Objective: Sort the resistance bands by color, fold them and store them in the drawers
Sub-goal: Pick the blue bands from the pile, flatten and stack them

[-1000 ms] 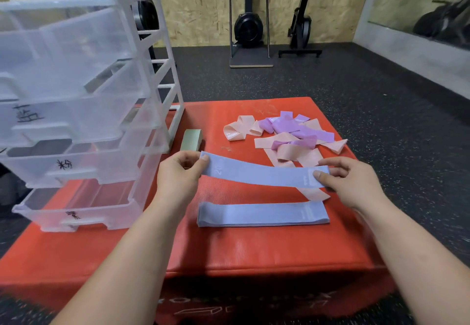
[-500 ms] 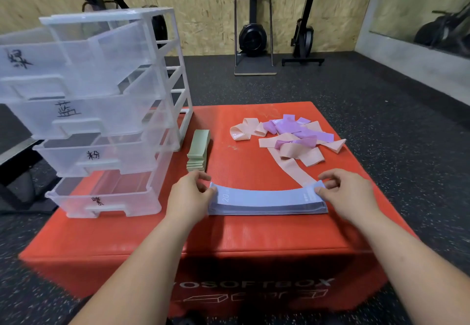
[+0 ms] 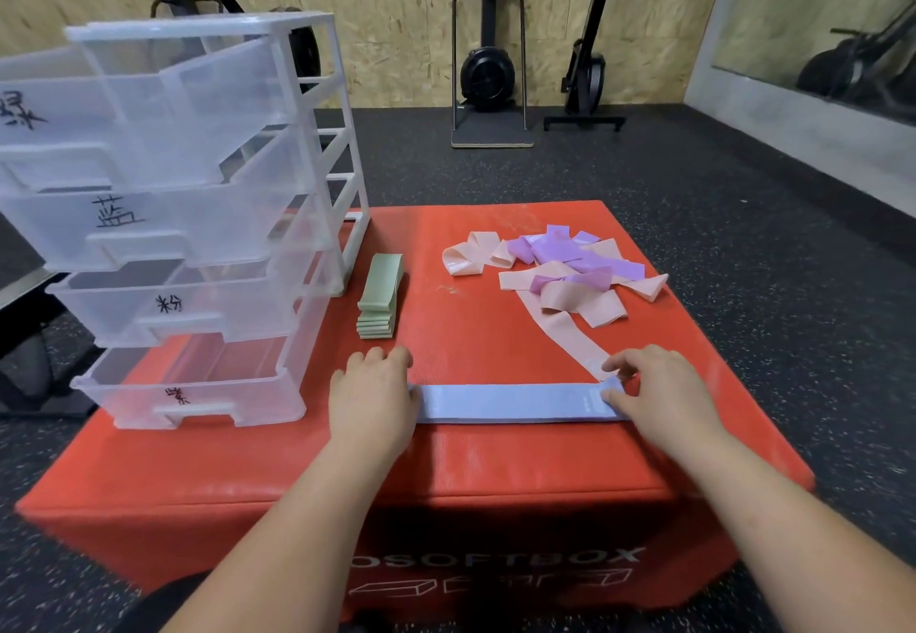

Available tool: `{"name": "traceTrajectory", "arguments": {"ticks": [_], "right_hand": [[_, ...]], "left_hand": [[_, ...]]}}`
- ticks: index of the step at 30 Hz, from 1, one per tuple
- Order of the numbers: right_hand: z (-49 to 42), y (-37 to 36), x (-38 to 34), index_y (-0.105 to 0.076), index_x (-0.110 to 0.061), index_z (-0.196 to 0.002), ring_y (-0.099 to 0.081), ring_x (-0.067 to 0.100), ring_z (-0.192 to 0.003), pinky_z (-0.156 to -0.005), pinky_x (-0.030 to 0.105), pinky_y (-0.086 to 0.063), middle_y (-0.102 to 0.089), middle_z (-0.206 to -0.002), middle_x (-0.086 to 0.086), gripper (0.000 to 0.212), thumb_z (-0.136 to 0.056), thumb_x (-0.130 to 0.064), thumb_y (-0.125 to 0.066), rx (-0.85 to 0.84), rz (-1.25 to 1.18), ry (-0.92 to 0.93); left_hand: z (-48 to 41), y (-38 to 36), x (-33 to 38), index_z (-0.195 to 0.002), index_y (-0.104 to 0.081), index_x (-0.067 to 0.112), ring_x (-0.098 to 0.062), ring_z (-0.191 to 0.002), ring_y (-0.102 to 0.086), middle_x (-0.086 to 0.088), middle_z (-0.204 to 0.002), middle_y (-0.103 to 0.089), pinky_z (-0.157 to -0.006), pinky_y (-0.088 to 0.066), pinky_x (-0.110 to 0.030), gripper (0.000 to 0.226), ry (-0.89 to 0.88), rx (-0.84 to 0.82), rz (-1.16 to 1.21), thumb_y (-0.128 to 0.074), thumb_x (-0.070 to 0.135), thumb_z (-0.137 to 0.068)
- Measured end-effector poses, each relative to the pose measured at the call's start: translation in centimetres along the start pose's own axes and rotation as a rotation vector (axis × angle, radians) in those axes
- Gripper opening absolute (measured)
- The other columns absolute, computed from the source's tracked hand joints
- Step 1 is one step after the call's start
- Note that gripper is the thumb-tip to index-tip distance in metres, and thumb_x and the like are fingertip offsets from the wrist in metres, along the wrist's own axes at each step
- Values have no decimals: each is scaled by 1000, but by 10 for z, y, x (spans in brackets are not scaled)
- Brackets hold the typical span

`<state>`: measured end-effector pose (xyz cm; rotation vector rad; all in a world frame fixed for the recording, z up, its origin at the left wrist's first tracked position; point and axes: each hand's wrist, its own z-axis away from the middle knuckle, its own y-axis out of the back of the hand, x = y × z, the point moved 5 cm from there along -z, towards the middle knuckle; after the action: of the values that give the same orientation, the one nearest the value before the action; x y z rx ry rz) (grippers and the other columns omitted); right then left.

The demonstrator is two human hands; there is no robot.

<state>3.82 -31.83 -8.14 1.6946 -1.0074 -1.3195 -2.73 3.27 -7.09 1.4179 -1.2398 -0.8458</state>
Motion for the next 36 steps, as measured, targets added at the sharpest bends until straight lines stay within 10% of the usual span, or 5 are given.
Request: {"name": "traceTrajectory", "arguments": {"ticks": [13,36], "right_hand": [[-4,-3,-22,-61,-41,-137,-53,5,-125,-107,31,-44,-61,-135,-23,70,-71,-58,-80,-318,90,404],[-17,-11,-15,-57,-43,-139,-57,7,-123,-102,31,-46,-61,-133,-22,68,-77,-49,-84,-356,141,414]], "left_hand": [[-5,-7,19,-161,-30,41,-20,-145,-42,9,-155,-48,-120,-33,-40,93,-426,-236,159,-80,54,-84],[-14,-8,13,-147,-52,40,-14,-128,-55,14,-138,-62,-104,-48,-36,74,-404,-265,231,-86,49,-82]]}}
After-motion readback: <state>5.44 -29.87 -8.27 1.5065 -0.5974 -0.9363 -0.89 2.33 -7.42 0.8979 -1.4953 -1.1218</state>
